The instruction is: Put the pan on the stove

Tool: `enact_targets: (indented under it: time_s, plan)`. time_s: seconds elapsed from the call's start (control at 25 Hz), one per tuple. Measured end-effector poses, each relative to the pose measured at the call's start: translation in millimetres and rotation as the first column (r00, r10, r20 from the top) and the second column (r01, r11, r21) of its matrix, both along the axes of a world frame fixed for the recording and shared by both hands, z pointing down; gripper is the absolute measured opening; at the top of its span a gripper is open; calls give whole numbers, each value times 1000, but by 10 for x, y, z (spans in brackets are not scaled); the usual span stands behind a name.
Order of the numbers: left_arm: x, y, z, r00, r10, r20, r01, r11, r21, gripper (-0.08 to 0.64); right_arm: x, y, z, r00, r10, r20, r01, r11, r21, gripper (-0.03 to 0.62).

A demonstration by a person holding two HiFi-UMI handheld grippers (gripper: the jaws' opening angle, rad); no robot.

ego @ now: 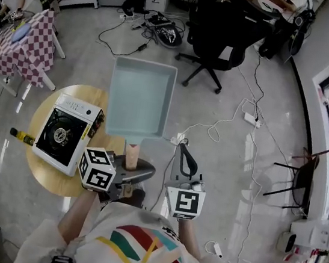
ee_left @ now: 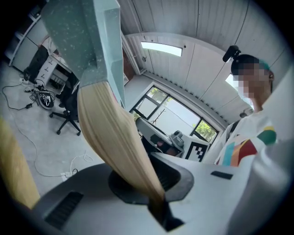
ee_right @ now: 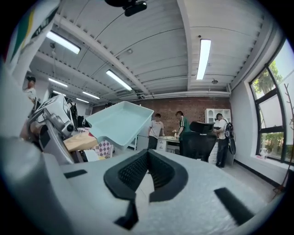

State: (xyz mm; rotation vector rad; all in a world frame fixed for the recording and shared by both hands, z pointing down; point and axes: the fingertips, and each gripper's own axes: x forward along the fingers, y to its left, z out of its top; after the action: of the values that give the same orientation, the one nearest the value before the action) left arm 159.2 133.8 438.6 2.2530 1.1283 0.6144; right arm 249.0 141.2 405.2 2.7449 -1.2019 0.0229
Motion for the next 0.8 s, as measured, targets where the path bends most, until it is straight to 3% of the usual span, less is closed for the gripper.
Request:
enact_targets:
  time_s: [0.12, 0.24, 0.48, 0.64, 0.8]
  plan:
    - [319, -368, -7, 999, -48, 4, 48, 999, -8, 6, 283, -403, 2, 998, -46, 51, 45, 999, 17, -2]
    - [582, -696, -67, 993, -116, 15, 116, 993, -36, 6, 498, -794, -48, 993, -114, 41, 112, 993, 42, -2]
    - [874, -1241, -189, 959, -284, 11, 283, 955, -91, 6, 732, -1458, -179, 965, -262, 23, 260, 964, 65, -2]
    - [967, -1521, -105, 921, -388, 40, 390, 917, -80, 6, 808, -1939, -212, 921, -389, 30, 385, 919, 85, -2]
    - [1139, -1756, -164, 861, -507, 28, 508, 859, -67, 6, 926, -2444, -306, 850, -526, 10, 523, 847, 95, -2]
